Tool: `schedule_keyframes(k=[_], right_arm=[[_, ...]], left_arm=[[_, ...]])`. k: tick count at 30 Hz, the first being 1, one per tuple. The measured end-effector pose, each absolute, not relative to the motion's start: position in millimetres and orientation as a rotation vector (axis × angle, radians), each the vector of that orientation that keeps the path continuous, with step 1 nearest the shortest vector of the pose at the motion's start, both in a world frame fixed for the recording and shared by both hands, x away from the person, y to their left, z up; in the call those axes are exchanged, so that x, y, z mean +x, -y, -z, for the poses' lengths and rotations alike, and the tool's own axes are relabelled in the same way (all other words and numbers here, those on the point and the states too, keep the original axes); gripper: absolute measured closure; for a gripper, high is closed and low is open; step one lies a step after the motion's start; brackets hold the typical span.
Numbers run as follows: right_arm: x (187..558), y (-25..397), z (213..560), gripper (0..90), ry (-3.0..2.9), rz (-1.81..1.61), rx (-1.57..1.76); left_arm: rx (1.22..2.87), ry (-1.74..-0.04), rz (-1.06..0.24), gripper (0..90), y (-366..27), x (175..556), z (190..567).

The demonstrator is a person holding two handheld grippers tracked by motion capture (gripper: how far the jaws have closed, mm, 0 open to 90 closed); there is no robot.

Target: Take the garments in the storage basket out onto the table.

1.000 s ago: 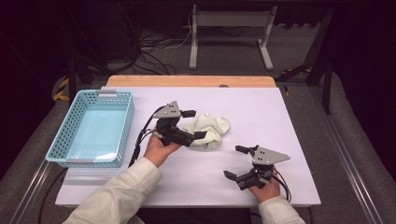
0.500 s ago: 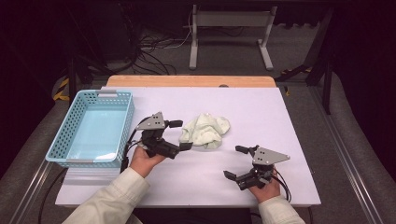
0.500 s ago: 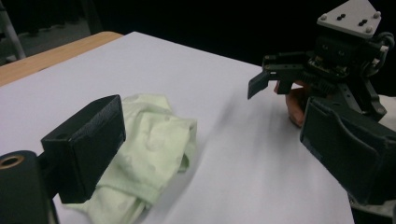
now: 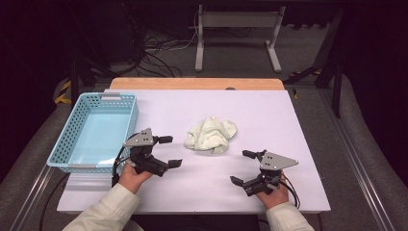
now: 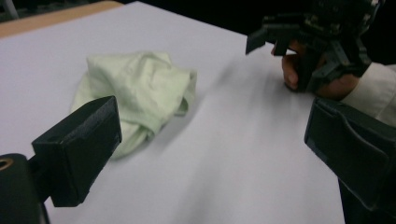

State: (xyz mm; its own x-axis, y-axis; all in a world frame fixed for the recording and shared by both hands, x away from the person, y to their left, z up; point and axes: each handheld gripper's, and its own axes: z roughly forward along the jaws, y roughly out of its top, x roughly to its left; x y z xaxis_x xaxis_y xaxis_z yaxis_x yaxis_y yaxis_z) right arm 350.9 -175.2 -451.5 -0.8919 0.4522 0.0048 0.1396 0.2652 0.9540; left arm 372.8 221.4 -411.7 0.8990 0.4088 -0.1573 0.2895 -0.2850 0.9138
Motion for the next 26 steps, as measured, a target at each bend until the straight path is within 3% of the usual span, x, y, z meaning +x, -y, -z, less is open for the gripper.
schedule_keyframes(k=[11,26], right_arm=[[350.9,174.8,451.8,1.1,-2.271,-1.662,0.549],[351.0,174.2,452.0,1.1,-2.272,-1.661,0.545]], left_arm=[[1.921,-0.595,-0.099,3.3,-238.8,357.1,450.7],[1.915,-0.618,-0.152,1.2,-240.3,358.4,452.7]])
